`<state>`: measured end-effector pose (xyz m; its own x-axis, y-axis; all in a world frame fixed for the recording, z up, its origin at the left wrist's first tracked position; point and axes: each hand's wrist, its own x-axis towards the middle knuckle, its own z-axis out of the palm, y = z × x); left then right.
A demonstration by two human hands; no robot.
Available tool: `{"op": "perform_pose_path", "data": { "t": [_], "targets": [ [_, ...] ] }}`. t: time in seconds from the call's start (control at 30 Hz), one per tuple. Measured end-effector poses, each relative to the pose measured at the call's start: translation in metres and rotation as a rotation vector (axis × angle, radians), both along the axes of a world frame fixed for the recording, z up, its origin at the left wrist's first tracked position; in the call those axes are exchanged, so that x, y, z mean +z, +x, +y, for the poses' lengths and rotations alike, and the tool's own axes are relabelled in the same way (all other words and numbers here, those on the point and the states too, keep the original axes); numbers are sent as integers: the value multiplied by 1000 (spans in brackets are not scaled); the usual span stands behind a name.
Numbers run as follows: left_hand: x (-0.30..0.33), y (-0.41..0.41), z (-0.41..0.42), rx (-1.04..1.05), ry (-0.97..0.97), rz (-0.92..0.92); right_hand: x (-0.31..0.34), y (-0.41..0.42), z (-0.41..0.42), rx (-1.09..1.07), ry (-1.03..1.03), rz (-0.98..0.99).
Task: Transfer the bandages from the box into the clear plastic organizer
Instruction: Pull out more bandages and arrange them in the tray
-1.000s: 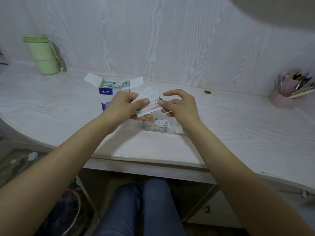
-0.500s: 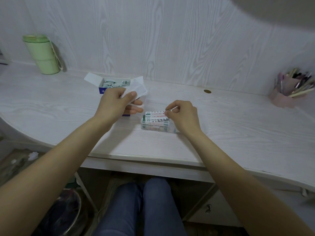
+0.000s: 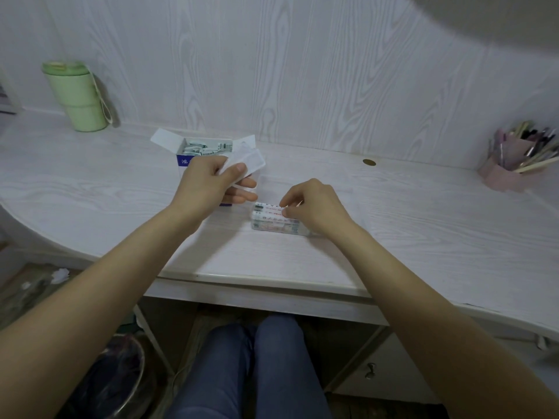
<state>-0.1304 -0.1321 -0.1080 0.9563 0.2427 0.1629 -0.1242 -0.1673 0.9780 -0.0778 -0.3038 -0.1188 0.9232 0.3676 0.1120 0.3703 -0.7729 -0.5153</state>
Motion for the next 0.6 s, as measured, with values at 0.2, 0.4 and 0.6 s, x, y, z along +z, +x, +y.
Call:
{"op": "perform_pose_path", "data": {
  "t": [0.2,0.4,0.6],
  "targets": [
    [-1,1,-1,-46,16,16,1,0,5,22,-38,-9],
    [0,-3,1,-156,138,15,14,-6,0,29,632,87],
    [1,-8,-6,-353,146,79,15,-9,-1,65,729,97]
  ]
}}
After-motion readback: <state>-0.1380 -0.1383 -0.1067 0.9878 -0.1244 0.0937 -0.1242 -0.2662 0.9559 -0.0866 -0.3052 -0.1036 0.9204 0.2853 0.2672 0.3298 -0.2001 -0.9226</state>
